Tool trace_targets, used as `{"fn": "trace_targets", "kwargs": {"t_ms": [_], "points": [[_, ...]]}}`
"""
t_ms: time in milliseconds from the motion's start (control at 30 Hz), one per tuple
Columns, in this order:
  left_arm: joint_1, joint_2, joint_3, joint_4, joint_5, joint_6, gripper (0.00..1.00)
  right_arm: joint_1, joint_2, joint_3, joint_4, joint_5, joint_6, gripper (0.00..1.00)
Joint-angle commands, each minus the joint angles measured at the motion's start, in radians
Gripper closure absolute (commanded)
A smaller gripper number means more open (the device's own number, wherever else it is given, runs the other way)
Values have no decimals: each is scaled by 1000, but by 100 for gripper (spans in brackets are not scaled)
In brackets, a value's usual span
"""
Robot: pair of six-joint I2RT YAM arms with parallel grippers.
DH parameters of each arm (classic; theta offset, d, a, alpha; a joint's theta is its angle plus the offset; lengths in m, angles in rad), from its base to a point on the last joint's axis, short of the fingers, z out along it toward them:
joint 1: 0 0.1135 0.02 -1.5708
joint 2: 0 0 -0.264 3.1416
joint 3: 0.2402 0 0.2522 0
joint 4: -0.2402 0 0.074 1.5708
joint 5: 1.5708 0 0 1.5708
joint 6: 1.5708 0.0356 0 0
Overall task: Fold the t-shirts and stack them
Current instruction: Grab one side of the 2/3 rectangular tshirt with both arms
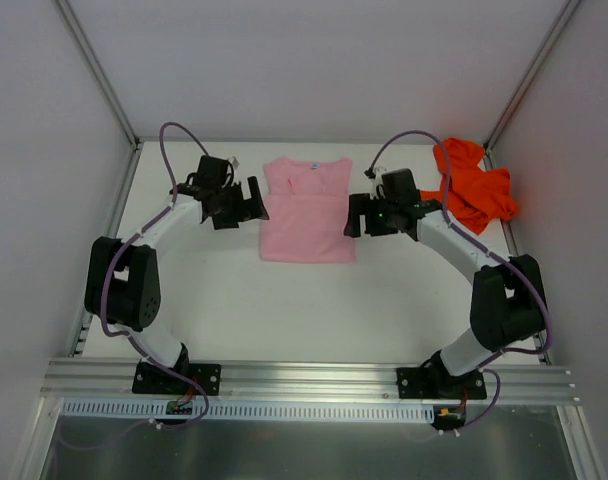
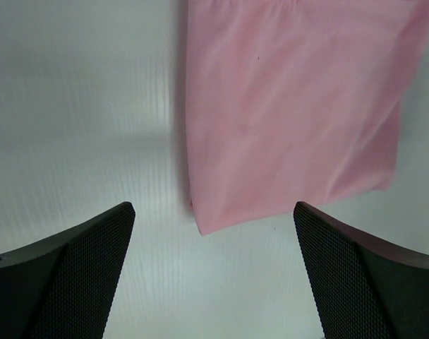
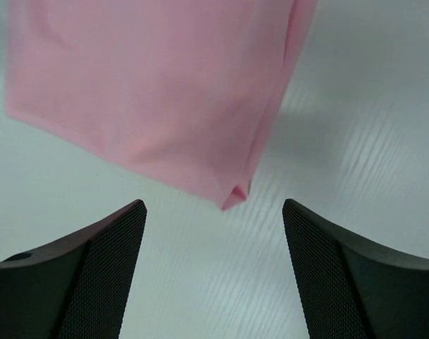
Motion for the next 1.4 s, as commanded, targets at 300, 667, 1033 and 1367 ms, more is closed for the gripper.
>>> {"fn": "trace_targets", "kwargs": {"t_ms": [300, 667, 1033, 1367], "points": [[-35, -56, -248, 182, 87, -156, 13, 18, -8, -255, 134, -28, 231, 27], [-39, 14, -297, 259, 106, -196, 27, 21, 89, -235, 179, 2, 243, 51], [-76, 18, -365, 305, 103, -226, 41, 19, 133, -241, 222, 12, 263, 73], [-95, 59, -383, 332, 67, -225, 75, 21, 155, -241, 239, 18, 268, 90]]}}
